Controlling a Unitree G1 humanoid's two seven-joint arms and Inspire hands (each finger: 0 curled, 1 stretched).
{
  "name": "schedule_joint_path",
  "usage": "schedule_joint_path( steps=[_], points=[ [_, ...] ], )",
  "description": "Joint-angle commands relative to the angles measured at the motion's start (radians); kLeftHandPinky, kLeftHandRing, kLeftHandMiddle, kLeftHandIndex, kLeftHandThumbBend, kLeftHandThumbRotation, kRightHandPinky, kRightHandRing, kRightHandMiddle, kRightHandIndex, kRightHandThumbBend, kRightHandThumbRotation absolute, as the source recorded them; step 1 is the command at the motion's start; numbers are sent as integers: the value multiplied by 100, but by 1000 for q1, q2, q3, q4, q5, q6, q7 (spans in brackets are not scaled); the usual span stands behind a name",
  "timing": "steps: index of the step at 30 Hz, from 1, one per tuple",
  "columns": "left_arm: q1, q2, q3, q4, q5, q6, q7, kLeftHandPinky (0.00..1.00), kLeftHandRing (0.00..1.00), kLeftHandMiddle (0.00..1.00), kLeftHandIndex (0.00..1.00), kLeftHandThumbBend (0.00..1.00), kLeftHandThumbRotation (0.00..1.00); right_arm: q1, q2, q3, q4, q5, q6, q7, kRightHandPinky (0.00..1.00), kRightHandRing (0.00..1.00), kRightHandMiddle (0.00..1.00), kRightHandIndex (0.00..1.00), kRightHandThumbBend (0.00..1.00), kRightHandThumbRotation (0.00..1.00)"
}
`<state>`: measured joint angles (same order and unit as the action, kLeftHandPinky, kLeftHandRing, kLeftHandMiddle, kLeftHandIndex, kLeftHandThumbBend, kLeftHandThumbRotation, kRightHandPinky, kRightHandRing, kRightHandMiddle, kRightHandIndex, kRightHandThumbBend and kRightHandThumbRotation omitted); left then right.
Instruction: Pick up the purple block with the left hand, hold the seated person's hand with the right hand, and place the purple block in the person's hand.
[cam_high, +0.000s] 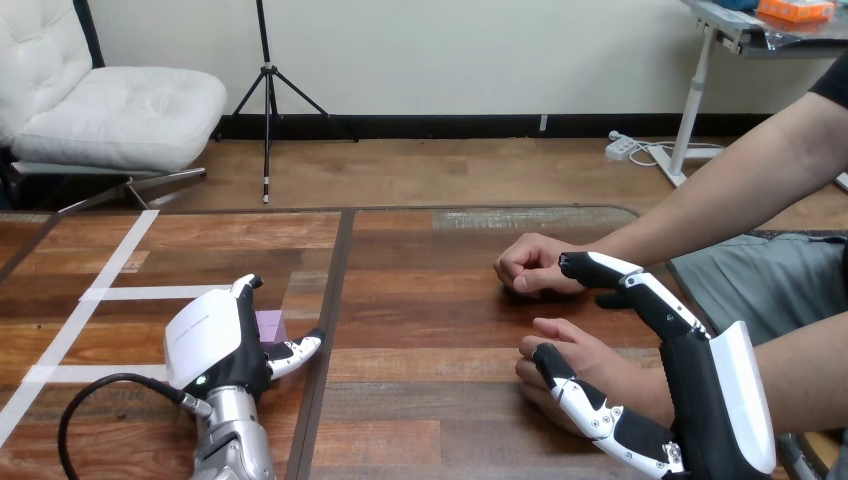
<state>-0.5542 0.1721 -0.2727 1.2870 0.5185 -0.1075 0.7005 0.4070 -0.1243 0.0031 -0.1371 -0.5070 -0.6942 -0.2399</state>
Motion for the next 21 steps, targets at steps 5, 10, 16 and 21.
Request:
schedule_joint_path(
  steps=[5, 10, 16, 21],
  points=[
    [-83, 21, -8, 0, 7, -8, -9, 76, 80, 83, 82, 64, 35, -26, -4, -5, -48, 14, 0, -2, 69, 75, 75, 75, 48, 27],
    [-88, 24, -13, 2, 11, 1, -25, 77, 81, 82, 82, 64, 35, -26, -4, -4, -48, 20, 0, 1, 69, 75, 75, 75, 48, 28],
    [-92, 29, -17, 2, 14, 6, -48, 77, 81, 82, 82, 63, 35, -27, -4, -4, -46, 22, -2, 1, 69, 75, 75, 74, 49, 29],
    [-96, 33, -22, 2, 18, 15, -61, 77, 81, 83, 82, 63, 35, -25, -5, -4, -50, 20, 3, 3, 69, 76, 75, 75, 48, 29]
  ],
)
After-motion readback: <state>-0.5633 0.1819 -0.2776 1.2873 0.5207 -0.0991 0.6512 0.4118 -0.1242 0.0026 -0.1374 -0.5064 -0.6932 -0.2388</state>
